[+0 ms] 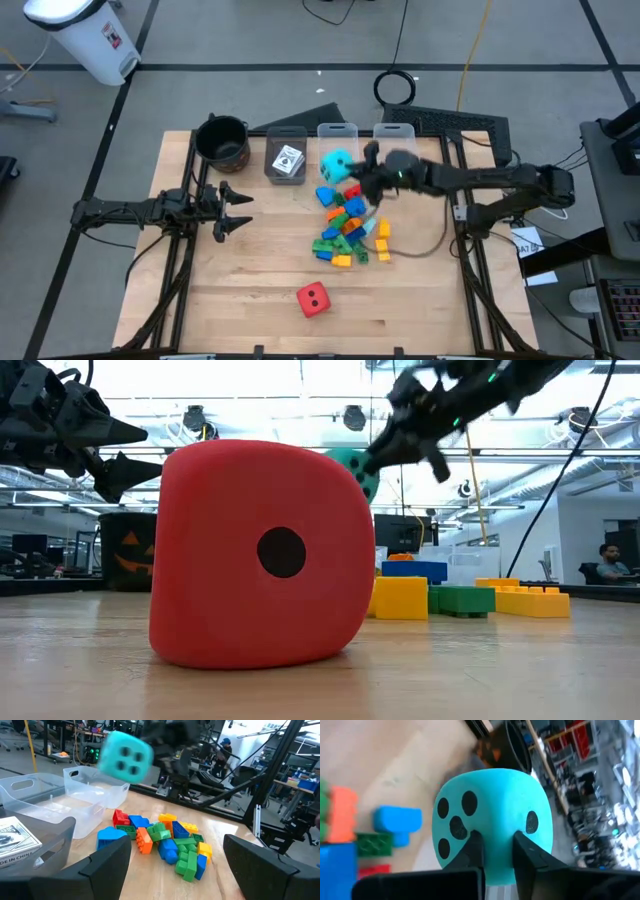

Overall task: Pick & Place Toys
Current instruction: Put the light blue dice into the left transparent bin, then put the red dice into the left transparent bin

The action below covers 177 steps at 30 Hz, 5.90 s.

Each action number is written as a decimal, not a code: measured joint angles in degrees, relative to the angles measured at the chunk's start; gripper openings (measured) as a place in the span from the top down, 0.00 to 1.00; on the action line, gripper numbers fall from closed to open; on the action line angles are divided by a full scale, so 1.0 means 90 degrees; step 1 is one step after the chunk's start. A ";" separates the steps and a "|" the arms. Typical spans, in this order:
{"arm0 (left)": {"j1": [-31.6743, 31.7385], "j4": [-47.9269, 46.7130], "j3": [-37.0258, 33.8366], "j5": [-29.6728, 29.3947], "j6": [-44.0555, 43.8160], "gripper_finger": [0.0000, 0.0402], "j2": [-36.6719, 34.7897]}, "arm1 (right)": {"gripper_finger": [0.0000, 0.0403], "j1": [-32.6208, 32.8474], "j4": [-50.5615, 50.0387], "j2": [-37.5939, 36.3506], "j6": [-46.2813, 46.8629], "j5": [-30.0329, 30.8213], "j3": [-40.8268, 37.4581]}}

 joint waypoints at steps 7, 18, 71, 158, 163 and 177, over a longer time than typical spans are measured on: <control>0.0000 0.0000 0.0000 0.0000 0.0006 0.19 0.0000 | 0.98 -0.1611 0.0745 0.0760 0.0071 -0.1300 0.0002; 0.0000 0.0000 0.0000 0.0000 0.0004 0.19 0.0000 | 0.98 -0.2196 0.2021 0.2435 -0.0021 -0.1313 0.0094; -0.0002 0.0000 -0.0002 -0.0051 0.0000 0.19 0.0002 | 0.79 -0.1146 0.2533 0.1884 0.2605 -0.0239 0.0316; 0.0211 0.1193 -0.0002 -0.2111 -0.3499 0.19 0.2048 | 0.99 -0.1023 0.1448 -0.6952 0.7385 -0.2752 -0.5159; 0.0326 0.1137 -0.0002 -0.2249 -0.3782 0.19 0.2495 | 0.99 -0.1023 0.1449 -0.6952 0.7386 -0.2752 -0.5163; 0.0706 0.1827 -0.0002 0.0002 -0.3930 0.19 0.3519 | 0.99 -0.1025 0.1449 -0.6950 0.7385 -0.2752 -0.5164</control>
